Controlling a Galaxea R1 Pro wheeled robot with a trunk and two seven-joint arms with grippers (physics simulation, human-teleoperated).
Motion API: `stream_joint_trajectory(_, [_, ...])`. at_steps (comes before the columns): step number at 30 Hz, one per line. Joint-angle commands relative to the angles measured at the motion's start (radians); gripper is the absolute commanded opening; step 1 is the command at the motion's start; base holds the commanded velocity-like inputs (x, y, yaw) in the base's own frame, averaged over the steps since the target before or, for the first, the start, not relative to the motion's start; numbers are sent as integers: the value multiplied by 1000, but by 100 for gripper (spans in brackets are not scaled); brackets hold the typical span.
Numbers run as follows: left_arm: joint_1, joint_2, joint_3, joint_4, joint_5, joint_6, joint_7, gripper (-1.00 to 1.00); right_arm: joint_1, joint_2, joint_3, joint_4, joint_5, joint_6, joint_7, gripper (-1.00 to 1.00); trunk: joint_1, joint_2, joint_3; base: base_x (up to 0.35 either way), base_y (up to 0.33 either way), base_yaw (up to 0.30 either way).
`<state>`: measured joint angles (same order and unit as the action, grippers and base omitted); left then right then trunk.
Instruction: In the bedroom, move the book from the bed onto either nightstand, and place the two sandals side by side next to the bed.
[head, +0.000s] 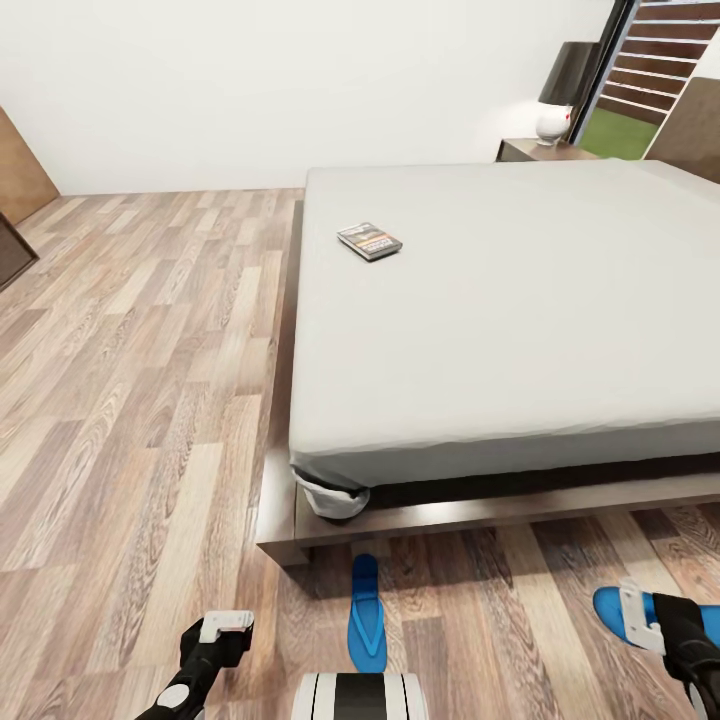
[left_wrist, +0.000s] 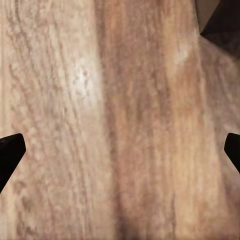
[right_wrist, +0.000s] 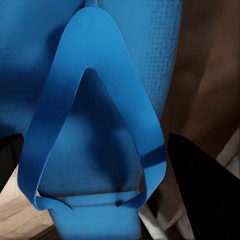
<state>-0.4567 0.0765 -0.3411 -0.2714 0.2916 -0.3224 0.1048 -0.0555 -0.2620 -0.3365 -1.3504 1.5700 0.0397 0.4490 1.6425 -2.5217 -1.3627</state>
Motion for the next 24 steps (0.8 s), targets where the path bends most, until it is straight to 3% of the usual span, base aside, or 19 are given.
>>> stream_joint_trajectory(1, [0, 1, -9, 0, 7, -3, 6, 100, 0, -2, 1, -1, 12, 2, 5, -100, 0, 0, -1, 0, 0, 0])
stream_joint_trajectory(8, [0, 2, -9, 0, 7, -3, 6, 100, -1, -38, 11, 13, 105, 1, -14, -100, 0, 0, -1, 0, 0, 0])
stream_joint_trajectory(10, [0, 2, -8, 0, 7, -3, 6, 100, -1, -40, 14, 17, 166, 2, -42, -100, 0, 0, -1, 0, 0, 0])
stream_joint_trajectory(11, [0, 2, -8, 1, 7, -3, 6, 100, -1, -39, 15, 21, 222, 2, -60, -100, 0, 0, -1, 0, 0, 0])
stream_joint_trajectory(15, [0, 2, -7, 0, 7, -3, 6, 100, -1, -37, 17, 31, 348, 2, -81, -100, 0, 0, -1, 0, 0, 0])
stream_joint_trajectory(19, [0, 2, -7, 1, 7, -3, 6, 100, -1, -40, 16, 34, 398, 1, -88, -100, 0, 0, -1, 0, 0, 0])
stream_joint_trajectory(24, [0, 3, -7, 1, 7, -3, 6, 100, -1, -39, 17, 35, 418, 0, -91, -100, 0, 0, -1, 0, 0, 0])
